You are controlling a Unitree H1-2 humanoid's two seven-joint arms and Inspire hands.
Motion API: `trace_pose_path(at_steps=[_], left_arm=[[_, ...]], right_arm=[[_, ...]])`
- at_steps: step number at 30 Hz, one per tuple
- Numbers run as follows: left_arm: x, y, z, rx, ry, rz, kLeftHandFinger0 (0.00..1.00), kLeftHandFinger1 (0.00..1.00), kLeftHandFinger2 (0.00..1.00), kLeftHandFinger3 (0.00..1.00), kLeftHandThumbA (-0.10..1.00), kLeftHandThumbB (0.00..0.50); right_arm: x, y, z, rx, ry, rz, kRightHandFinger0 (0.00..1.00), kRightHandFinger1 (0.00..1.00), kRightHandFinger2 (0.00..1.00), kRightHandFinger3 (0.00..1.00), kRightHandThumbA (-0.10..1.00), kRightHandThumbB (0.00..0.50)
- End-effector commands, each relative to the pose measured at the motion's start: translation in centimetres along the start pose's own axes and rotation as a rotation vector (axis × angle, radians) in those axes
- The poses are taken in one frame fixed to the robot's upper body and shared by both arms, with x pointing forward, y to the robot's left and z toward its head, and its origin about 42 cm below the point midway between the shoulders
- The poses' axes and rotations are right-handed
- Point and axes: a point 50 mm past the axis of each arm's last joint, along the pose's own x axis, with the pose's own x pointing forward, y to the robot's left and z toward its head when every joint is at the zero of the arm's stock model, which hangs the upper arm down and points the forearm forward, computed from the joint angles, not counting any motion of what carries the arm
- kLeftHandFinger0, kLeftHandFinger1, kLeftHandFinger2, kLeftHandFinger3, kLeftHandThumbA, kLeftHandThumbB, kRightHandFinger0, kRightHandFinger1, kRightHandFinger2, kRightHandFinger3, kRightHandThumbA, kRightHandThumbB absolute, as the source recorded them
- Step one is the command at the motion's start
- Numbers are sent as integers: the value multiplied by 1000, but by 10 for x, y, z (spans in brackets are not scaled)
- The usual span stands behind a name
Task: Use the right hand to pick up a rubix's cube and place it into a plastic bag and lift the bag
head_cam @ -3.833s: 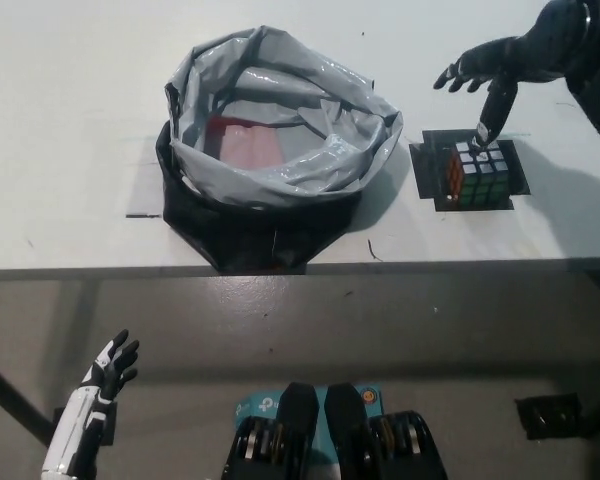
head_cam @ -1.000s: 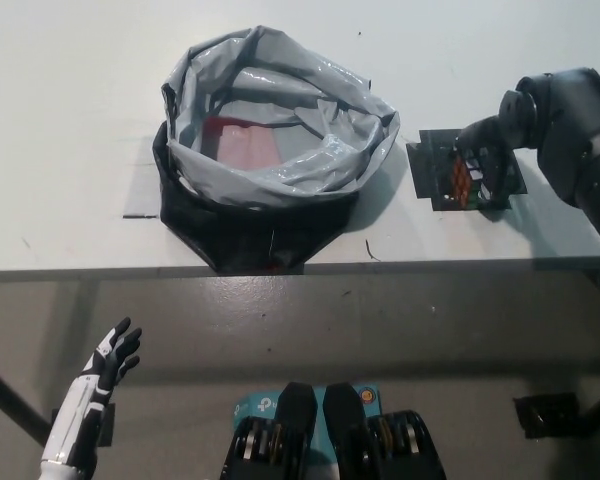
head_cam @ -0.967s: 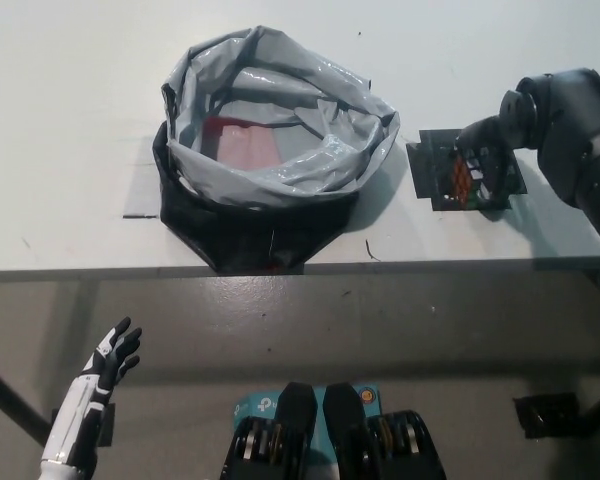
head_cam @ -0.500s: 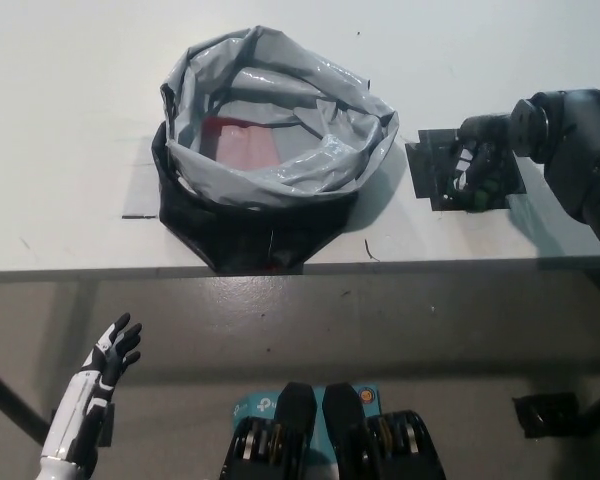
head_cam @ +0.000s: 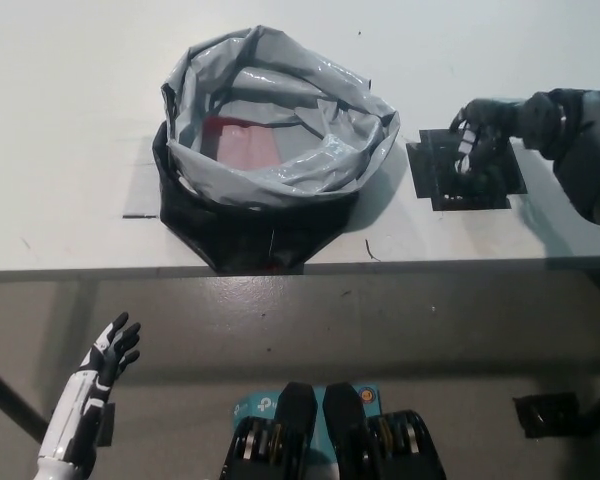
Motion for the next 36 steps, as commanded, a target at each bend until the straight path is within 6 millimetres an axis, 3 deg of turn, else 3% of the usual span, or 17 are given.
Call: trace_pose_path(at_steps=[1,2,3,6,11,14,15,18,22,25,30,31,32,33,34,35,36], left_arm=[[-2,9,7,1,-40,-5,1000,1000,1000,1000,931,164],[-2,9,7,-4,-35,-5,1000,1000,1000,1000,929,177],[-2,9,7,-6,-34,-5,1000,1000,1000,1000,929,177],[-5,9,6,-3,-22,-3,1000,1000,1000,1000,945,184],[-8,9,5,-7,-10,5,1000,1000,1000,1000,936,189],[-9,8,5,-6,-7,3,1000,1000,1000,1000,936,192],[-9,8,5,-6,-9,0,1000,1000,1000,1000,939,187],[-11,6,3,-7,-3,-3,1000,1000,1000,1000,947,205],[-11,6,3,-5,-1,-1,991,1000,1000,1000,956,202],[-12,7,2,5,1,0,982,1000,1000,1000,966,201],[-12,7,2,2,5,-2,988,1000,1000,1000,959,211],[-11,7,3,4,2,-3,976,1000,1000,1000,958,211],[-11,7,3,5,1,-3,976,1000,1000,1000,958,211],[-11,7,3,4,0,-4,971,1000,1000,1000,953,214],[-10,7,3,8,-2,-7,971,1000,1000,1000,953,213],[-10,8,3,13,-3,-10,965,1000,1000,1000,966,219],[-10,8,4,13,-3,-12,965,1000,1000,1000,966,219]], right_arm=[[-20,-54,-8,216,-84,-206,165,443,743,451,-100,196],[-23,-59,-13,307,-97,-230,172,543,931,658,-100,199],[-24,-60,-14,331,-100,-237,190,608,993,731,-100,194],[-26,-64,-16,351,-97,-278,113,716,1000,989,-100,193],[-28,-68,-17,370,-126,-310,118,789,1000,1000,-100,179],[-32,-79,-9,424,-171,-359,327,963,1000,1000,-100,152],[-34,-83,-4,431,-183,-374,386,974,1000,1000,-100,151],[-38,-93,15,408,-247,-403,451,966,1000,1000,-100,137],[-41,-101,38,400,-323,-438,352,842,1000,1000,-100,158],[-45,-109,64,412,-387,-438,330,801,1000,949,-100,166],[-54,-117,98,388,-468,-453,324,778,1000,986,-100,156],[-57,-120,109,372,-491,-464,808,1000,1000,983,-100,163],[-58,-120,112,367,-497,-468,808,1000,1000,983,-100,163],[-62,-123,126,359,-517,-471,519,907,1000,954,-100,158],[-65,-125,137,351,-533,-471,441,820,1000,961,-100,155],[-68,-127,149,333,-551,-467,773,1000,1000,1000,-100,162],[-69,-128,158,320,-561,-465,773,1000,1000,1000,-100,162]])
